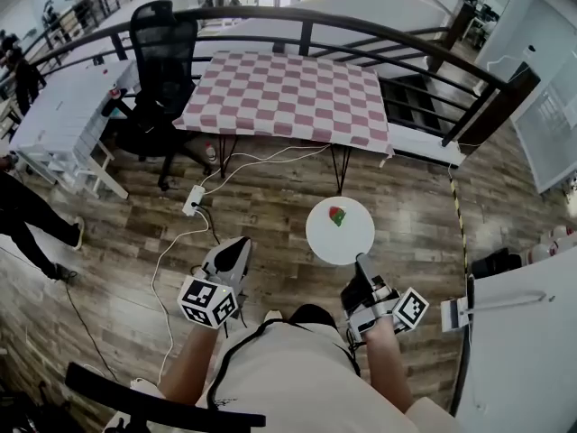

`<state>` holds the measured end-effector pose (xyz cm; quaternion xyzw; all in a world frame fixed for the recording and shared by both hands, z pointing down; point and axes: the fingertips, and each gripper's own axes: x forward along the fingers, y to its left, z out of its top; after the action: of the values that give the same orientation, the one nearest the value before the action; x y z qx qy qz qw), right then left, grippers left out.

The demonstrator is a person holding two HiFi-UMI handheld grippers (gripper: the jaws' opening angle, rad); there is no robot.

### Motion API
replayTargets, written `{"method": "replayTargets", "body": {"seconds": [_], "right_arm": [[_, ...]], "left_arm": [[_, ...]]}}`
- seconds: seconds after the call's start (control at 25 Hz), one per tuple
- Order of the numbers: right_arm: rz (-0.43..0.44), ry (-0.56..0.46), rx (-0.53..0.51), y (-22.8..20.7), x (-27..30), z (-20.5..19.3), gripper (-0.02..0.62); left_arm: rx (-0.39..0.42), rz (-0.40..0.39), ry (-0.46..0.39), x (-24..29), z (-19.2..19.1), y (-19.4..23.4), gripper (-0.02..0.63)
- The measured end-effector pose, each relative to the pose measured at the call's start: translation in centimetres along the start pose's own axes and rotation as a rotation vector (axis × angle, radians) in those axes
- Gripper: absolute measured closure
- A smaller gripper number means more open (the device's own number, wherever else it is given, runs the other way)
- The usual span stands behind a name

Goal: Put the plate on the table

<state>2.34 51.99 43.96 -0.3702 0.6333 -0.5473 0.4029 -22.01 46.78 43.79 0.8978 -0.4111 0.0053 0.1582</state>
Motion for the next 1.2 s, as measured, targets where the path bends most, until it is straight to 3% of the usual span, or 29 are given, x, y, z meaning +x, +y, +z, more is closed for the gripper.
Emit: {"method": "replayTargets", "body": {"seconds": [0.48, 1.2], "right_arm": [[0.000, -0.010, 0.012, -0.8, 1.1, -0.1, 0.575], [0.014, 0.034, 0.023, -2.5, 9.3, 6.7, 0.575]], "left_arm": [[-0.001, 0.007, 0.024, 0.2, -0.5, 1.3, 0.603], [0.006, 0.064, 0.015, 7.9, 1.7, 4.8, 0.603]]}}
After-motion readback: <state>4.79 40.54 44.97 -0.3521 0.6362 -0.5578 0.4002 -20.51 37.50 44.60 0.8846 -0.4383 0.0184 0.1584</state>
